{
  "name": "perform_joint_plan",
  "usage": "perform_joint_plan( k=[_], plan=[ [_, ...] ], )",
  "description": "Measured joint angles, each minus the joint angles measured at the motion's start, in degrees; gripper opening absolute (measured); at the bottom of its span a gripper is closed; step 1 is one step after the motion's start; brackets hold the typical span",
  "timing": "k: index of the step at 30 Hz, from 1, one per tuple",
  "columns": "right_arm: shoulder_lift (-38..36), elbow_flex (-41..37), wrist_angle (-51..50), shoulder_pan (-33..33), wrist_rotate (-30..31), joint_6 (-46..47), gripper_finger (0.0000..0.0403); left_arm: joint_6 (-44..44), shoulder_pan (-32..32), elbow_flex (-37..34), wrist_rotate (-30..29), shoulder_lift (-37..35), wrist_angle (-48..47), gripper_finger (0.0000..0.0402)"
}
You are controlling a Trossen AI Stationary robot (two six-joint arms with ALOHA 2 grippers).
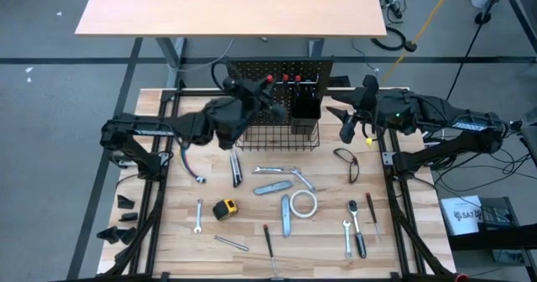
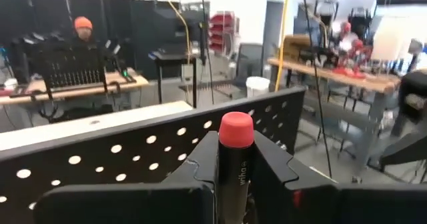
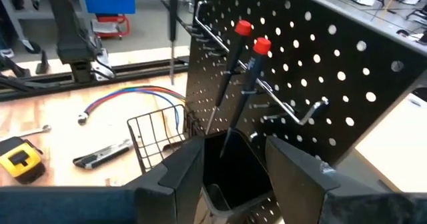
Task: Hang tools onto peg board
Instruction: Hang the nut driver onto the pegboard
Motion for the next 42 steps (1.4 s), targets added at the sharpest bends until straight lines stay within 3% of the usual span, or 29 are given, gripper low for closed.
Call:
perform_joint_plan(
  k=[4,10,42],
  plan=[
    [0.00,0.00,-0.67,-0.80,0.00,-0.37,0.0155,5.72,-1.39,0.00,-4.80,2.08,6.63,0.0047],
    [0.00,0.00,-0.83,-1.38,0.00,-1.36,0.0155,8.57,-1.07,0.00,-7.41,4.33,10.04,0.0047],
    [0.00,0.00,-2.14,-1.38,-0.01,-2.17,0.0155,7.08,3.54,0.00,-6.32,6.28,10.34,0.0047]
  ],
)
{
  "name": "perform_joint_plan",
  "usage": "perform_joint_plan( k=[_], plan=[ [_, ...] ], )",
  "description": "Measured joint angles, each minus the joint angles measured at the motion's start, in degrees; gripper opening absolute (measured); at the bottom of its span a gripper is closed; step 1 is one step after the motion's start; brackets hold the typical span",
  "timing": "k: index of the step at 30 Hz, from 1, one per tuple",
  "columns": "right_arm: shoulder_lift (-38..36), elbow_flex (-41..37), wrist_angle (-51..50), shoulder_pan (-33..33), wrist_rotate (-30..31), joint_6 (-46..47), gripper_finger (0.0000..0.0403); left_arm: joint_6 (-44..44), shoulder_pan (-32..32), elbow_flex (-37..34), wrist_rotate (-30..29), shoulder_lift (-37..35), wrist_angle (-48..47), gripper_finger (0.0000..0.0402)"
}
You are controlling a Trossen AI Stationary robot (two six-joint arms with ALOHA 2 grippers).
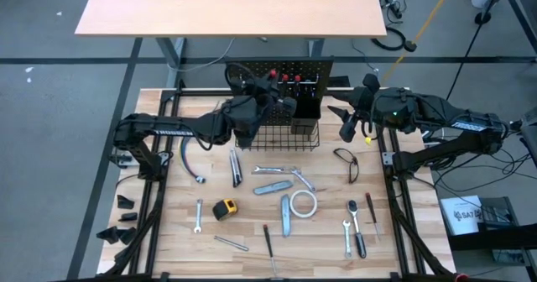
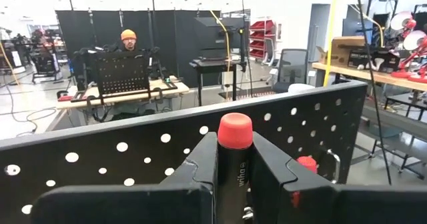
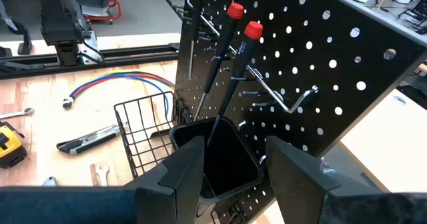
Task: Hang tools onto peg board
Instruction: Hang the nut driver onto the pegboard
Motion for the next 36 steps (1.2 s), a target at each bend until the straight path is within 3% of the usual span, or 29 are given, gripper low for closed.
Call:
perform_joint_plan(
  k=[17,25,36],
  plan=[
    [0.00,0.00,-1.36,0.00,0.01,0.00,0.0155,-0.07,2.10,0.00,1.82,0.00,-1.01,0.0049],
    [0.00,0.00,-1.33,0.00,0.01,0.00,0.0155,-0.02,2.10,0.00,1.84,0.00,-1.01,0.0151],
    [0.00,0.00,-1.27,0.00,0.01,-0.33,0.0155,0.46,1.58,-0.02,1.82,0.00,-1.01,0.0165]
  ],
)
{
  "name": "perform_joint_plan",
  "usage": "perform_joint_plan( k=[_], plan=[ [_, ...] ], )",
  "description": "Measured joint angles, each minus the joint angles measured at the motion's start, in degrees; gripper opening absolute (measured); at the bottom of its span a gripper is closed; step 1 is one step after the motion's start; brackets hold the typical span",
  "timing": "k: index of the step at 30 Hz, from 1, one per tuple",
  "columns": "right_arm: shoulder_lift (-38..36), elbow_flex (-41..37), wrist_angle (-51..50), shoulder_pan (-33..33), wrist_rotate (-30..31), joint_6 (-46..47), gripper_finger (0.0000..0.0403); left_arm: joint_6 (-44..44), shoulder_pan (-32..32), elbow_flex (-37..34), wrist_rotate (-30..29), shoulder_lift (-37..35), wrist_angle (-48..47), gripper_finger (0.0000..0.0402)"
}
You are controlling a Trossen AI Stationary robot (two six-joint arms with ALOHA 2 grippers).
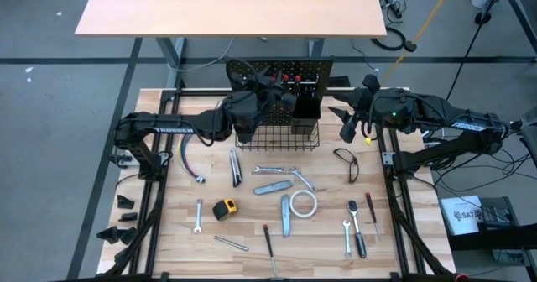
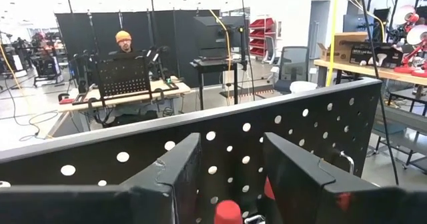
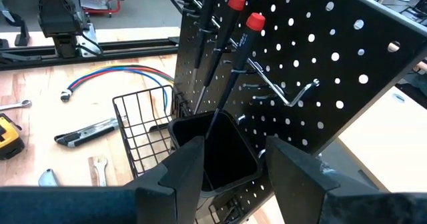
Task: Hang tools onto peg board
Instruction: Hang the nut driver onto the pegboard
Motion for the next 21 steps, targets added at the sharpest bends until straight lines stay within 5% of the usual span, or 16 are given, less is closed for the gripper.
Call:
perform_joint_plan(
  k=[13,21],
  plan=[
    [0.00,0.00,2.13,0.06,-0.58,1.09,0.0155,6.05,-4.98,-0.07,1.31,-5.28,-0.24,0.0166],
    [0.02,0.00,7.77,0.14,-10.92,2.56,0.0155,-0.23,-9.81,-0.07,10.73,-15.36,-14.03,0.0166]
  ],
)
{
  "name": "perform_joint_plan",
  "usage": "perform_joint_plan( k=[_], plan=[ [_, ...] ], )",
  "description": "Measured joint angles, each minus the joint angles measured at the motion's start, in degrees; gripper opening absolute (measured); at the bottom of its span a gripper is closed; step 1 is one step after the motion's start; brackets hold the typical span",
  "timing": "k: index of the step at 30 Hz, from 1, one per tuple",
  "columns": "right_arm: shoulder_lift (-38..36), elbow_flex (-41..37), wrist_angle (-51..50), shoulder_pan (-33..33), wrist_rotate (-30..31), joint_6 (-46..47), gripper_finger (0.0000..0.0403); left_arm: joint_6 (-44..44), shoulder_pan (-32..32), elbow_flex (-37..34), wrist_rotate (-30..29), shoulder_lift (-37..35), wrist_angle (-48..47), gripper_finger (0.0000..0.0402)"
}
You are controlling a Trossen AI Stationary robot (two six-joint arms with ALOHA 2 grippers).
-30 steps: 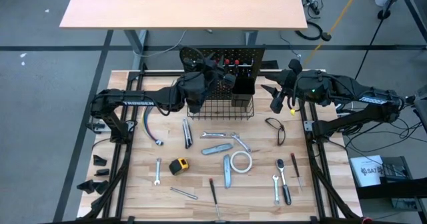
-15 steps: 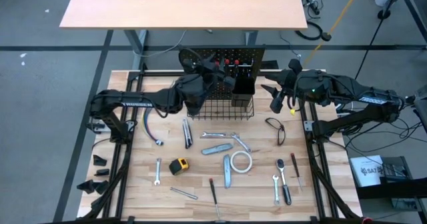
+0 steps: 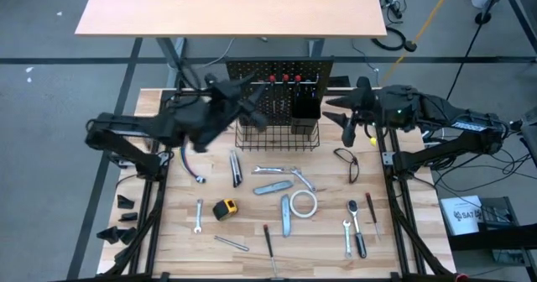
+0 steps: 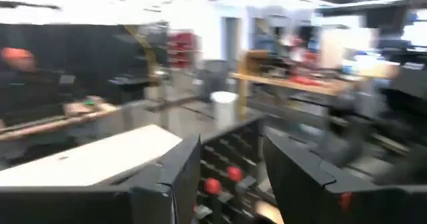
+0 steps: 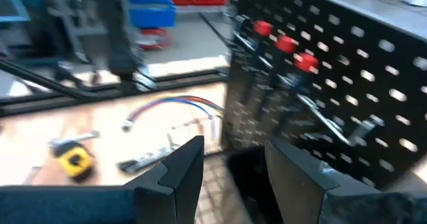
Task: Hang tools onto peg board
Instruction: Hang the nut driver onto the pegboard
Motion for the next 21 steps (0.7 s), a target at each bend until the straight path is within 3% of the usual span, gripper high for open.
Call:
perform_joint_plan(
  k=[6,15,21],
  plan=[
    [1.05,0.00,3.75,0.16,-7.67,1.81,0.0155,-9.58,-1.14,0.04,14.73,-7.47,-19.49,0.0166],
    [9.96,0.00,3.03,6.60,-9.56,6.69,0.0155,-16.51,-4.99,0.04,25.29,-13.58,-44.83,0.0167],
    [18.09,0.00,1.04,10.43,-12.19,13.84,0.0155,-19.43,-7.68,0.02,31.83,-13.42,-52.08,0.0167]
  ],
)
